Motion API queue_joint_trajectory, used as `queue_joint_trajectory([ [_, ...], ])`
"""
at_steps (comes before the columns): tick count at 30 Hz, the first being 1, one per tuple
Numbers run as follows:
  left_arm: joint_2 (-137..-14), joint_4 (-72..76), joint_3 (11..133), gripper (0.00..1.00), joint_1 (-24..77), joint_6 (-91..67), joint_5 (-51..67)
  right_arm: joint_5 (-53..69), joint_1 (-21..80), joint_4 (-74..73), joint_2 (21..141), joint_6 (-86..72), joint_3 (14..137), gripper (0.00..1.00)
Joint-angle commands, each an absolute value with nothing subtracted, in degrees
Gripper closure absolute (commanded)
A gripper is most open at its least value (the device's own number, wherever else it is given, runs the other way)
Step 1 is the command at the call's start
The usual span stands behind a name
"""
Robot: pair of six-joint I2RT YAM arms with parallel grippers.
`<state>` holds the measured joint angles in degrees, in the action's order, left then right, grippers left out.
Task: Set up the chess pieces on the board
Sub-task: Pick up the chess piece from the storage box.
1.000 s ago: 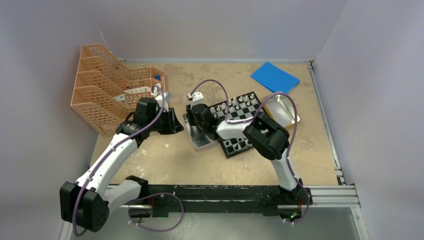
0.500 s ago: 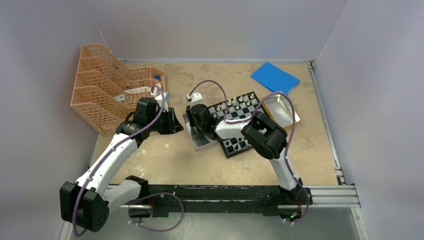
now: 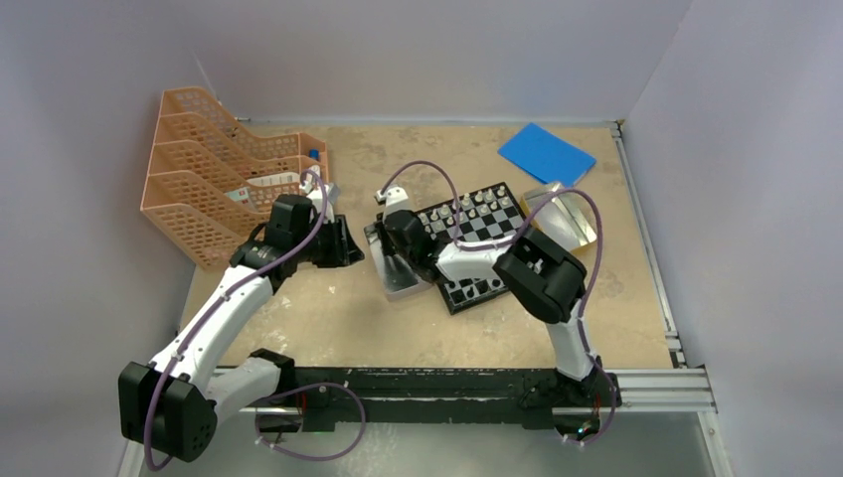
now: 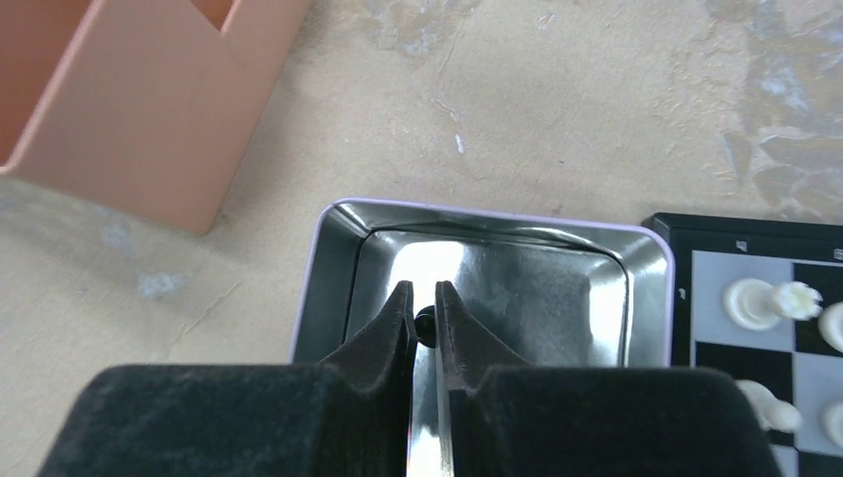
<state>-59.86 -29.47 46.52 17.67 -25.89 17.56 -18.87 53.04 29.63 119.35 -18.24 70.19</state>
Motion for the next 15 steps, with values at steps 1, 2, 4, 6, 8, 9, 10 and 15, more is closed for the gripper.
queue_joint_trajectory([
  [1,-58.45,-29.61,49.30,0.64,17.49,-24.20,16.96,-18.96,53.44,30.78,111.34,-19.58,67.48,1.00],
  [2,-58.35,-29.62,49.26,0.63,17.49,-24.05,17.19,-18.90,53.39,30.34,110.41,-19.99,66.41,1.00],
  [4,-58.11,-29.22,49.02,0.61,17.49,-23.76,18.26,-18.86,53.39,29.27,108.27,-21.04,64.84,1.00],
  [6,-57.93,-28.70,48.87,0.58,17.49,-23.57,19.48,-18.49,53.44,27.58,105.63,-22.06,62.83,1.00],
  [8,-57.75,-28.66,48.94,0.57,17.49,-23.39,20.25,-18.71,53.32,25.74,102.39,-23.06,60.41,1.00],
  [9,-57.70,-28.61,48.88,0.57,17.51,-23.27,20.59,-19.86,53.27,25.08,100.70,-23.34,59.25,1.00],
  [10,-57.60,-28.50,48.77,0.57,17.49,-23.15,21.16,-20.53,53.27,24.23,98.64,-23.59,57.91,1.00],
  [15,-57.20,-28.70,48.50,0.57,17.49,-22.09,22.61,-26.37,52.83,19.98,89.42,-26.53,51.84,1.00],
])
